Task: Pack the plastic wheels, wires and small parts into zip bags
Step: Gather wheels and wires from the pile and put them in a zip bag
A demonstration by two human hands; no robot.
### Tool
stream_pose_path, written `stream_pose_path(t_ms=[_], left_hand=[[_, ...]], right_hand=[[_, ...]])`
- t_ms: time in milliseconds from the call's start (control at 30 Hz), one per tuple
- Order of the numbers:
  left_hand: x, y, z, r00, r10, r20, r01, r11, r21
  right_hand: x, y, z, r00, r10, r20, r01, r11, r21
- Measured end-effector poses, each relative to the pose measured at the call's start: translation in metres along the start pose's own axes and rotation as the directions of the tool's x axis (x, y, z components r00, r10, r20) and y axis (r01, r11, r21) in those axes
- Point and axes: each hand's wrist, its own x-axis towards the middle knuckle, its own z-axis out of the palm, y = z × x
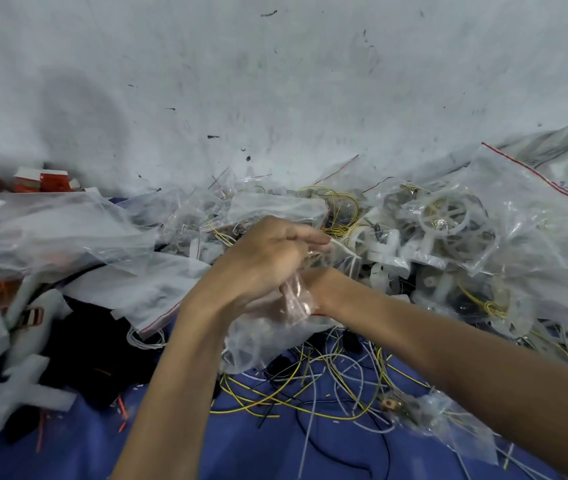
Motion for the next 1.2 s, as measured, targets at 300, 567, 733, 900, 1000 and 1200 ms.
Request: stream_pose_path(t_ms=[300, 567, 733, 900, 1000, 1200], left_hand=[[0.003, -0.011, -0.016, 0.966, -0.058, -0.250, 0.046, 0.998, -0.053], [0.003, -0.023, -0.041, 0.859, -0.130, -0.496, 0.069, 0.988, -0.140], [0.000, -0.005, -0.030, 0.865, -0.079, -0.496, 0.038, 0.995, -0.093], [-0.001, -0.017, -0.047, 0.790, -0.053, -0.611, -0.041, 0.989, -0.139], [0.002, -0.039, -0.054, 0.734, -0.135, -0.666, -0.042, 0.969, -0.243], [0.004, -0.066, -0.056, 0.933, -0.224, -0.280, 0.060, 0.868, -0.493]], right_hand=[[0.002, 0.000, -0.007, 0.931, -0.318, -0.181, 0.317, 0.948, -0.033], [-0.024, 0.019, -0.051, 0.830, -0.377, -0.411, 0.450, 0.888, 0.093], [-0.011, 0.006, -0.019, 0.790, -0.339, -0.511, 0.467, 0.872, 0.143], [0.007, 0.005, -0.026, 0.801, -0.400, -0.445, 0.555, 0.773, 0.306], [0.016, 0.003, -0.032, 0.768, -0.470, -0.435, 0.622, 0.710, 0.331], [0.029, 0.009, -0.046, 0.751, -0.505, -0.426, 0.658, 0.628, 0.415]])
